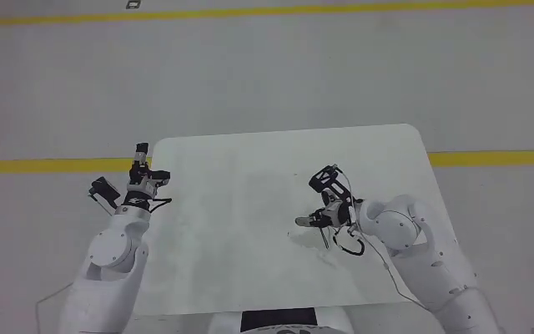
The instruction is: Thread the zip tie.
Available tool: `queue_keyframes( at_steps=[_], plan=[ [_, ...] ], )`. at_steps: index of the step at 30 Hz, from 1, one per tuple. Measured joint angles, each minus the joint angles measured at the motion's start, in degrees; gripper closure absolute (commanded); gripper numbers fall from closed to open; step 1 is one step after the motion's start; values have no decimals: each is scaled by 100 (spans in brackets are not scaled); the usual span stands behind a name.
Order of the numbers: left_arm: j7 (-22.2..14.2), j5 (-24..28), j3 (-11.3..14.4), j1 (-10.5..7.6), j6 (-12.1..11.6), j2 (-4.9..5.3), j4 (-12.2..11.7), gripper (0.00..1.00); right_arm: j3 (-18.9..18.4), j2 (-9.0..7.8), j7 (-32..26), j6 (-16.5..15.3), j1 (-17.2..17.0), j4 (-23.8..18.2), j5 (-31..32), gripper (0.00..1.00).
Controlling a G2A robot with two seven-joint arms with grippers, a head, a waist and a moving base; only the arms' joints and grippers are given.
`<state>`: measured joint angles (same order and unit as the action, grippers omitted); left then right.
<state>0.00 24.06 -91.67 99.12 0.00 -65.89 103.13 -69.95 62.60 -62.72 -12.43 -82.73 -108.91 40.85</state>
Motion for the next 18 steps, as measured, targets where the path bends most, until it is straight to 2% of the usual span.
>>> queue_keyframes(
  at_steps=[8, 10, 14, 18],
  plan=[
    [0, 0, 0, 0, 0, 0, 0, 0, 9, -2, 29, -11, 0, -11, 0, 0],
    [0, 0, 0, 0, 0, 0, 0, 0, 150, -12, -191, -113, 69, -62, 209, 0],
    [0, 0, 0, 0, 0, 0, 0, 0, 487, -12, -945, 109, 235, -154, 440, 0],
    [0, 0, 0, 0, 0, 0, 0, 0, 614, -10, -1216, 181, 327, -199, 459, 0]
  ],
)
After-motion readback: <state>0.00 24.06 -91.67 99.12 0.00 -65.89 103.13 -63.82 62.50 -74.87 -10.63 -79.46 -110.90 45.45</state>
